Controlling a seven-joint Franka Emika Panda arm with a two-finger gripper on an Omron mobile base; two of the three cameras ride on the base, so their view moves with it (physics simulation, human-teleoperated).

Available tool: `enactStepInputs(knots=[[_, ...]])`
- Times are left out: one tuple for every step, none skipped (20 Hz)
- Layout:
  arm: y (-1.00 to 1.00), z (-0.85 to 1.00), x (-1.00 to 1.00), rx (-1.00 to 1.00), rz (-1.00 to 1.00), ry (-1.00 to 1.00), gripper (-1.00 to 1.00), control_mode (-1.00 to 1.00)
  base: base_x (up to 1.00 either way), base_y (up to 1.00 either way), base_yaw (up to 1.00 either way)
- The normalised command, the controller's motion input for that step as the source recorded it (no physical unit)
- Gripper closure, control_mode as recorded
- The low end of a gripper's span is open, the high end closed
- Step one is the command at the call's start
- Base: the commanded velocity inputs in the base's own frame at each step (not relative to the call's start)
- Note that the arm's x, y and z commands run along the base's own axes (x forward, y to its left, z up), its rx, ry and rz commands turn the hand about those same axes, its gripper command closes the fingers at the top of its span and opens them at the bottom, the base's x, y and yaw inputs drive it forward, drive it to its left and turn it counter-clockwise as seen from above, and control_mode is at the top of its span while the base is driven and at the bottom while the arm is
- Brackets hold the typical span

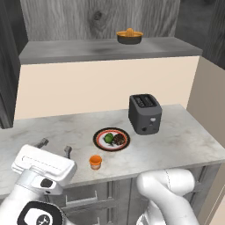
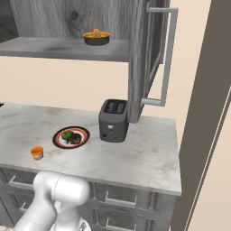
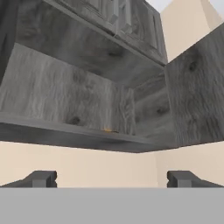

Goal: Pick the avocado and bread from the counter and place them on the plate. Then pick the jam from the cabinet and place it next to the plate. Lastly close the cabinet door.

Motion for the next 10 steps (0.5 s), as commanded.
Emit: enactStepInputs(knots=[[0.35,0.18,0.3,-0.09,0.0,-0.07,-1.0,-1.0,0.0,0.0,0.0],[0.36,0.21,0.26,-0.09,0.0,-0.07,-1.0,-1.0,0.0,0.0,0.0],[0.37,0.25,0.23,-0.09,0.01,-0.06,-1.0,-1.0,0.0,0.0,0.0],[0.41,0.34,0.17,-0.08,0.02,-0.06,-1.0,-1.0,0.0,0.0,0.0],[0.41,0.42,0.0,-0.03,0.04,-0.06,-1.0,-1.0,0.0,0.0,0.0],[0.41,0.39,0.0,-0.02,0.03,-0.08,-1.0,-1.0,0.0,0.0,0.0],[0.38,0.39,0.0,-0.01,0.02,-0.07,-1.0,-1.0,0.0,0.0,0.0],[0.36,0.35,0.0,0.0,0.02,-0.04,-1.0,-1.0,0.0,0.0,0.0],[0.32,0.27,0.0,0.0,0.01,-0.04,-1.0,-1.0,0.0,0.0,0.0],[0.29,0.19,0.0,0.0,0.01,-0.02,-1.0,-1.0,0.0,0.0,0.0]])
